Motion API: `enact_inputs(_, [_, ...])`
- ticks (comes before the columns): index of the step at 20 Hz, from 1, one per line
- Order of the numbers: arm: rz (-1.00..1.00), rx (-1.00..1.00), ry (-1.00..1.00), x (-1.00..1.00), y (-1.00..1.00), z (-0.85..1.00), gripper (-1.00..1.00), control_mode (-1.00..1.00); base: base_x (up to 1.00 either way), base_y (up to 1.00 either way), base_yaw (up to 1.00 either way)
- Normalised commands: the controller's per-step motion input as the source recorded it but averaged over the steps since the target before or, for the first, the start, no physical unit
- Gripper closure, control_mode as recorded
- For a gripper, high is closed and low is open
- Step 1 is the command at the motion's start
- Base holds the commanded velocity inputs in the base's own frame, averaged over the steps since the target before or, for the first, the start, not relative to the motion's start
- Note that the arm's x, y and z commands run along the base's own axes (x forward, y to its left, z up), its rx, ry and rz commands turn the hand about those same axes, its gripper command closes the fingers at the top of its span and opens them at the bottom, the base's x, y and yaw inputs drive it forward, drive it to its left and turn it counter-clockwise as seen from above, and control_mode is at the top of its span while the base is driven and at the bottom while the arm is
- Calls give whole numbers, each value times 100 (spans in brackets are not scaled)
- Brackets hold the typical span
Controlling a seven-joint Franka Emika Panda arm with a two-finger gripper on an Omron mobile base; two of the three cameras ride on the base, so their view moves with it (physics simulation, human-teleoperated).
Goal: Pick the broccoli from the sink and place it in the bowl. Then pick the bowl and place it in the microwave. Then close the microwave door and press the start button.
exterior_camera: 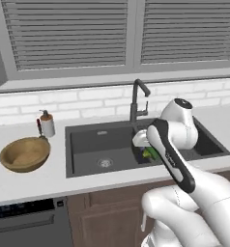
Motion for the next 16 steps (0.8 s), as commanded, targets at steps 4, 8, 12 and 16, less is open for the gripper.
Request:
enact_inputs(4, [0,0,0,0,0,0,100,100,-70,100,0])
enact_inputs(8, [0,0,0,0,0,0,100,100,-69,100,-1])
enact_inputs(12, [0,0,0,0,0,0,100,100,11,100,-4])
enact_inputs(16, [0,0,0,0,0,0,100,100,77,100,-3])
